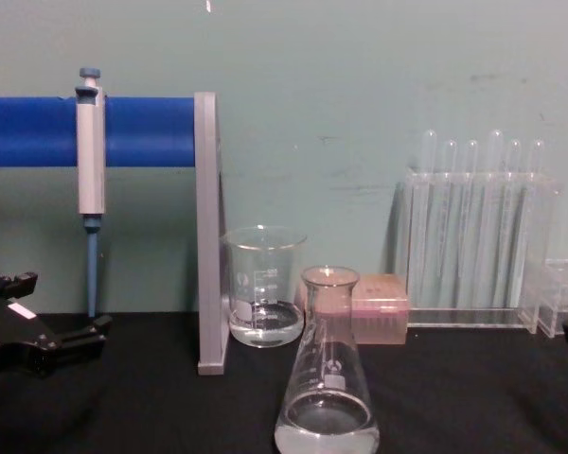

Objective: Grasp the erlenmeyer flask with one hand, shake it three times, then place it back.

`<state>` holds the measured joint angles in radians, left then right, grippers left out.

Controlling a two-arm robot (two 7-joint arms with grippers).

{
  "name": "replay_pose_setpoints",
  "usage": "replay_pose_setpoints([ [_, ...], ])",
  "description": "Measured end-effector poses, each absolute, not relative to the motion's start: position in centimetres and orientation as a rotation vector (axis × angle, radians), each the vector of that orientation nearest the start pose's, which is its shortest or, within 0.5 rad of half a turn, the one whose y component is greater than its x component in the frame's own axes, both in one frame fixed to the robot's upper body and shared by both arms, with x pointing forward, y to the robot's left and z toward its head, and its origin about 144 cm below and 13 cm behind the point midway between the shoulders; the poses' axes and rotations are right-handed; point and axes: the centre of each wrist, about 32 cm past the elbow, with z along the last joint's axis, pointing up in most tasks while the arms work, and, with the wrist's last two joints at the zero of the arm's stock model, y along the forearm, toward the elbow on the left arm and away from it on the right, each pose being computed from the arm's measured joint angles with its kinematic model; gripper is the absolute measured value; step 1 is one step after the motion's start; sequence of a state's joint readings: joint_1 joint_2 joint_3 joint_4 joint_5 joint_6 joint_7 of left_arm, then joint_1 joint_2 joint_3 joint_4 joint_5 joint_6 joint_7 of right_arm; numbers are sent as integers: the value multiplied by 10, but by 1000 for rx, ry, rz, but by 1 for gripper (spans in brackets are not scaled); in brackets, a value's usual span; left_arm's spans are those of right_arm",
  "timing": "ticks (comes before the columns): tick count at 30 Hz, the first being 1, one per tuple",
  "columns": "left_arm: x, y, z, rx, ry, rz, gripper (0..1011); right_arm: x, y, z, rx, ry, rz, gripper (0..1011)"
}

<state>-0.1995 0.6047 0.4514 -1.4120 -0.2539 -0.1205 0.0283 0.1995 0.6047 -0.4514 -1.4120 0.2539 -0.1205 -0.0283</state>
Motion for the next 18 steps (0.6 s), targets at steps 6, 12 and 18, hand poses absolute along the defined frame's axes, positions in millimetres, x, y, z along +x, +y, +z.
replay_pose_setpoints([
  [6,489,310,1140,304,-285,1248,1001,489,-310,1140,-304,-285,-1248,1000],
  [12,489,310,1140,304,-285,1248,1001,489,-310,1140,-304,-285,-1248,1000],
  [18,489,310,1140,304,-285,1248,1001,489,-310,1140,-305,-285,-1248,1000],
])
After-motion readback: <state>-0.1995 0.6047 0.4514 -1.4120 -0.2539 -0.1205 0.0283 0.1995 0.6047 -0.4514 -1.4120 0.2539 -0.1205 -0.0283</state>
